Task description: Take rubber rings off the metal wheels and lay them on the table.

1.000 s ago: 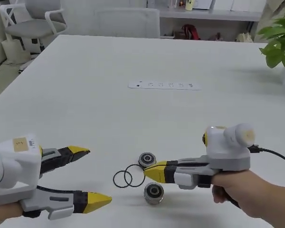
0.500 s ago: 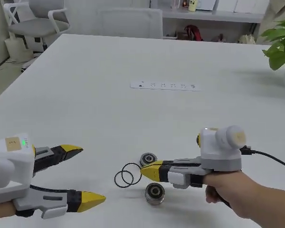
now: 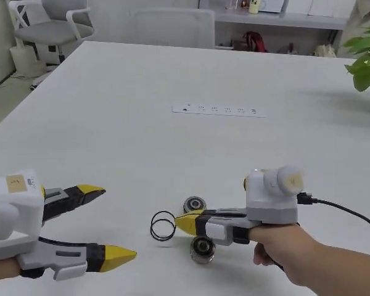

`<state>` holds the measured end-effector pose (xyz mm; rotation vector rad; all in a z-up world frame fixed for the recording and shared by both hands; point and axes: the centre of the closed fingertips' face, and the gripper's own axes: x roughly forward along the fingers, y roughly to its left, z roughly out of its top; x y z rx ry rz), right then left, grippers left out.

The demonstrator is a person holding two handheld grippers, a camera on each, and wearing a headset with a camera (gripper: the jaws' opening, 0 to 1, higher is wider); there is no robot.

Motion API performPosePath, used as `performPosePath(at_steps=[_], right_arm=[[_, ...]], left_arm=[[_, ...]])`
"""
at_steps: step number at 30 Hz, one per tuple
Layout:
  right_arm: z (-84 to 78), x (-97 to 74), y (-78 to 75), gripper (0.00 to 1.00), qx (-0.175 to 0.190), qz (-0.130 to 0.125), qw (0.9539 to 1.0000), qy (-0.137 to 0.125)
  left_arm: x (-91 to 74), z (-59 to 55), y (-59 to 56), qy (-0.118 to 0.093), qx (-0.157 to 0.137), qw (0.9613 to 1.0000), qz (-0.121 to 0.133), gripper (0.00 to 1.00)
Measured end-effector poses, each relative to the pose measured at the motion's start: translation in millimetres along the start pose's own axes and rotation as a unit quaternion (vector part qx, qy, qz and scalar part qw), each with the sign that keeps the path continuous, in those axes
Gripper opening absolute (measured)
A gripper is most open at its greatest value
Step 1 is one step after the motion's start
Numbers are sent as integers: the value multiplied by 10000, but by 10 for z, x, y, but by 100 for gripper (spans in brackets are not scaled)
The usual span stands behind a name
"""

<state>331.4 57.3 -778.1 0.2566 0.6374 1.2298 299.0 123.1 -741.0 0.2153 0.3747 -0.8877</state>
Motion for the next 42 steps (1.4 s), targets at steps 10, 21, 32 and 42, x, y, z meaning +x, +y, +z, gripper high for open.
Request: performPosePath(at_steps=[10,21,32,42], right_arm=[[-38,70,-52,0,168,-126,9998,40],[-83,55,-117,0,293,-242,9992,83],[-100,75,-140,0,262,-319,9991,129],[-121,75,-160,2,160,-404,9988,210]], left_arm=[[-32,-22,23,4,-27,10000,44,78],[-33,-44,-6,53,15,10000,26,78],[-30,-56,-10,79,-7,10000,27,77],[-25,-74,-10,112,2,9999,22,77]])
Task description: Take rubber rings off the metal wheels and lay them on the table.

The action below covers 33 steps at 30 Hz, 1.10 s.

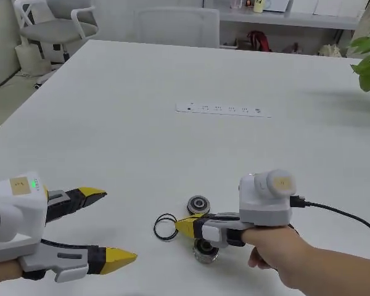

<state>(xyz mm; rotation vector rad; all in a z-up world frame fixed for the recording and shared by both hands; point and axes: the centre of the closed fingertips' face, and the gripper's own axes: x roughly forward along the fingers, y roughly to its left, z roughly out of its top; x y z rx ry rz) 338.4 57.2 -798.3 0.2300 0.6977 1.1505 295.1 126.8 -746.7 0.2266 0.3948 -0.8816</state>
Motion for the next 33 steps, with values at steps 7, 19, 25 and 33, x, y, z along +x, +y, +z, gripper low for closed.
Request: performPosePath(at_steps=[7,19,25,33], right_arm=[[-19,6,6,5,-69,-2,10000,56],[-53,16,53,16,-566,-20,9982,216],[-98,31,98,20,-860,2,9957,349],[-130,46,143,26,-1299,7,9902,504]], left_arm=[[9,0,5,10,-5,10000,-7,77],[20,-3,-3,29,-18,10000,-27,77],[14,-16,-7,34,-41,10000,-20,77],[10,-26,-15,46,-45,10000,-16,76]])
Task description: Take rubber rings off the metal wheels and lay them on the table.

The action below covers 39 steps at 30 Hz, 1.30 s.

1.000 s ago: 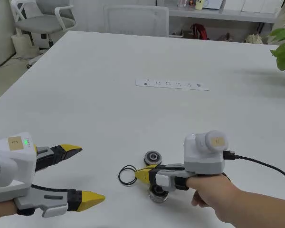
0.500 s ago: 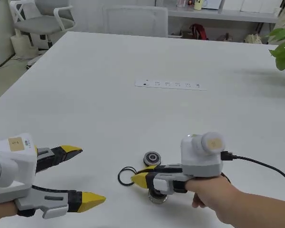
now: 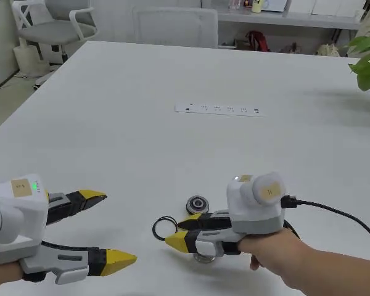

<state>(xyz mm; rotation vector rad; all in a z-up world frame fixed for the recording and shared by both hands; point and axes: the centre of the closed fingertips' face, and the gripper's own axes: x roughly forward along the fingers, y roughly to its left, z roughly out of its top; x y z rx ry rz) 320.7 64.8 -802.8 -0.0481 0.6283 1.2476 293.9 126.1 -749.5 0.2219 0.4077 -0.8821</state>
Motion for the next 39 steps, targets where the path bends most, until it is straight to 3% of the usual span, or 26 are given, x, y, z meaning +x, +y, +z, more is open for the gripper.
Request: performPosePath(at_steps=[8,28,39], right_arm=[[2,-17,0,30,-328,-43,9994,65],[226,-249,-16,31,-304,-42,9992,-273],[295,-449,-130,31,-254,-196,9984,-460]], left_arm=[[10,-10,-6,39,64,10000,-19,76],[40,84,43,8,94,9999,-53,75],[83,196,126,-15,171,9998,-66,75]])
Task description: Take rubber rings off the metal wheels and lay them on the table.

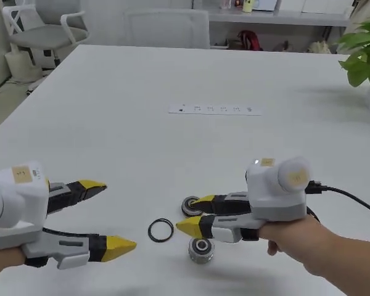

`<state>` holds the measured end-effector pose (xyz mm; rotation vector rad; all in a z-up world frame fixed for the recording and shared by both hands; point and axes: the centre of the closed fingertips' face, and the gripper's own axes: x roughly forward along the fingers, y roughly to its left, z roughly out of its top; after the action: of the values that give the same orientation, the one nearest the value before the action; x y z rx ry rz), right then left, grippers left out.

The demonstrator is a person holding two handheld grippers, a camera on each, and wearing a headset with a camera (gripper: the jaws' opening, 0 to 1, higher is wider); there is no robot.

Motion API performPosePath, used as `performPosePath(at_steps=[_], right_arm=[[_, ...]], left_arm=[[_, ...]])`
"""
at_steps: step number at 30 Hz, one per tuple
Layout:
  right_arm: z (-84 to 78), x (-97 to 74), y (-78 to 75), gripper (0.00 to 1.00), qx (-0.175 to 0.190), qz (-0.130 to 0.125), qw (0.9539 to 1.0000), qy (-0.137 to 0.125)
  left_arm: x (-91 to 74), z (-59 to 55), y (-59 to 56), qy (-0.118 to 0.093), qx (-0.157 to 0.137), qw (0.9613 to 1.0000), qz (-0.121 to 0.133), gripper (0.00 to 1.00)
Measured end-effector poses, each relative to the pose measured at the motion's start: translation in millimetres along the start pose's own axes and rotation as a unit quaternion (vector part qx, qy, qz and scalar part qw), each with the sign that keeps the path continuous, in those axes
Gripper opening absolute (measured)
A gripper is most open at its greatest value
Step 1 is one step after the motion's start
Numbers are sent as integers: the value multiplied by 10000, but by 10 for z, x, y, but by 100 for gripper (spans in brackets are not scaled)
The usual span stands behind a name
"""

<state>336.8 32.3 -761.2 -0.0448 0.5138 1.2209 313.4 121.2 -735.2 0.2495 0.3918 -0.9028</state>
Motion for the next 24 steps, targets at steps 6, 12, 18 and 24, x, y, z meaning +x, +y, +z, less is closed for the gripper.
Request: performPosePath(at_steps=[6,12,18,24], right_arm=[[19,-83,-79,31,3,-109,9999,-39],[46,-145,-160,31,16,-204,9998,-75],[71,-218,-270,31,40,-348,9993,-146],[42,-272,-377,31,31,-469,9988,-113]], left_arm=[[49,37,13,7,40,10000,-56,75],[102,105,47,-9,97,9999,-93,75],[154,171,74,-51,108,9999,-120,75],[218,184,100,-19,172,9997,-151,75]])
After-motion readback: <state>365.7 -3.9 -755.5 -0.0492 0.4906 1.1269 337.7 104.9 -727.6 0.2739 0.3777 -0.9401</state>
